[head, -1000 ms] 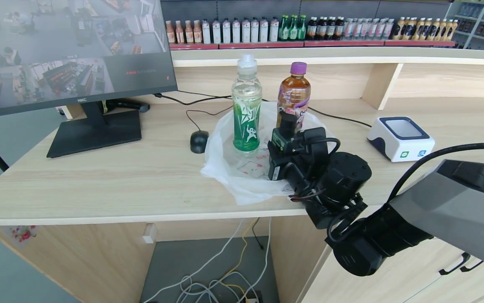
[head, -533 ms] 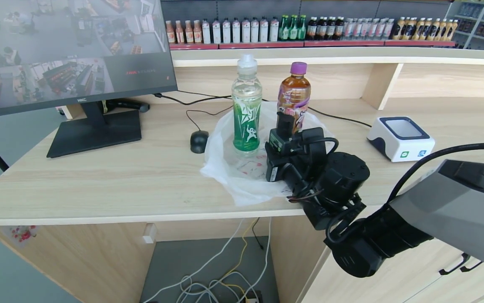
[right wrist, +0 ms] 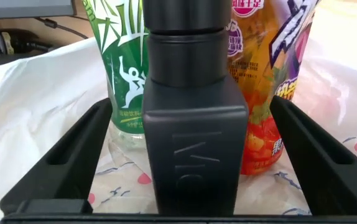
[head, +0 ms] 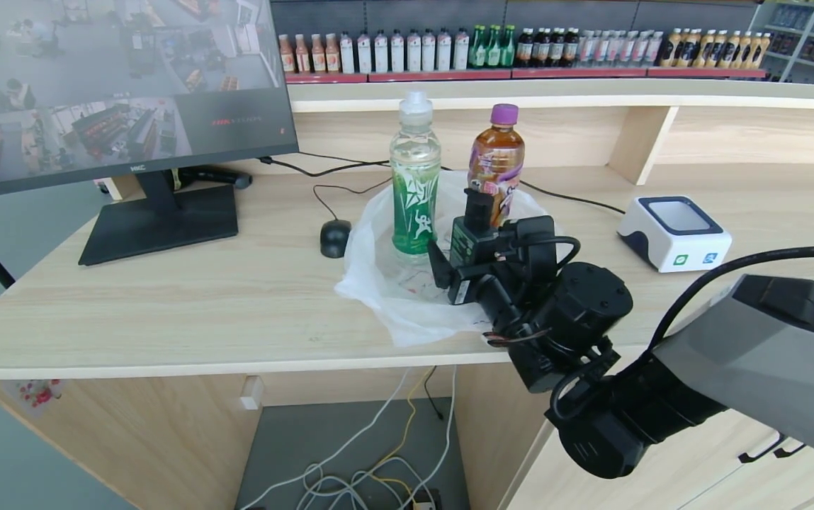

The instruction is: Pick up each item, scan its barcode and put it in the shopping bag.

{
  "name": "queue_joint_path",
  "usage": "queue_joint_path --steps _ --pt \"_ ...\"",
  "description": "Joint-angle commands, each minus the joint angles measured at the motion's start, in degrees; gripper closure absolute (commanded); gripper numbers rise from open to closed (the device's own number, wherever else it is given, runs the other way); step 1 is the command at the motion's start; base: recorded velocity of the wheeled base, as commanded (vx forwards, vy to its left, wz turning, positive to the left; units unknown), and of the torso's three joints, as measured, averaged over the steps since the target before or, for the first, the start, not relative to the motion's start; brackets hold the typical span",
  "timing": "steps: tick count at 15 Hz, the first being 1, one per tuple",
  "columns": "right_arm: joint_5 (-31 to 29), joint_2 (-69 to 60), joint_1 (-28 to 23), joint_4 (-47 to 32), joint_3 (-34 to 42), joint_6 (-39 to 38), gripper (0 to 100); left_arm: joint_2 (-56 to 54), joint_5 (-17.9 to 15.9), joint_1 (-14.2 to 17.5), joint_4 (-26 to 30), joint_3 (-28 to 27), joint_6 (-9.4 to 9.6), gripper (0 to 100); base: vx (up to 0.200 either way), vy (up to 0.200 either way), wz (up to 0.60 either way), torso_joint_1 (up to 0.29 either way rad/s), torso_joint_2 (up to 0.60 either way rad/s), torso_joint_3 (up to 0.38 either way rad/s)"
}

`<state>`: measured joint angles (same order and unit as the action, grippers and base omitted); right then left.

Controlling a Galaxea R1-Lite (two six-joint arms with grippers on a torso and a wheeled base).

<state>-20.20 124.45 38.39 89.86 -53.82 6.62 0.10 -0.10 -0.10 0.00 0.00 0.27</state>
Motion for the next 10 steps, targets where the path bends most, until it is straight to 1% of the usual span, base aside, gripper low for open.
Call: queue_joint_path --steps 1,3,6,8,10 --pt "-0.1 -2.0 0.9 0.1 1.0 0.1 0 0.0 0.0 0.0 0.0 0.0 0.00 0 0.000 0.000 0.00 0.000 0.00 0.000" --pt "0.2 -5.1 1.3 0.1 3.0 1.6 0 0.0 0.0 0.0 0.0 0.0 0.00 0 0.000 0.000 0.00 0.000 0.00 0.000" --pt "0.6 -12.0 2.1 0.1 9.7 1.5 0 0.0 0.0 0.0 0.0 0.0 0.00 0 0.000 0.000 0.00 0.000 0.00 0.000" --pt "0.6 -17.5 2.9 0.1 15.5 1.4 0 0.0 0.0 0.0 0.0 0.0 0.00 0 0.000 0.000 0.00 0.000 0.00 0.000" --pt "0.6 -24.2 3.0 0.1 23.4 0.3 0 0.0 0.0 0.0 0.0 0.0 0.00 0 0.000 0.000 0.00 0.000 0.00 0.000"
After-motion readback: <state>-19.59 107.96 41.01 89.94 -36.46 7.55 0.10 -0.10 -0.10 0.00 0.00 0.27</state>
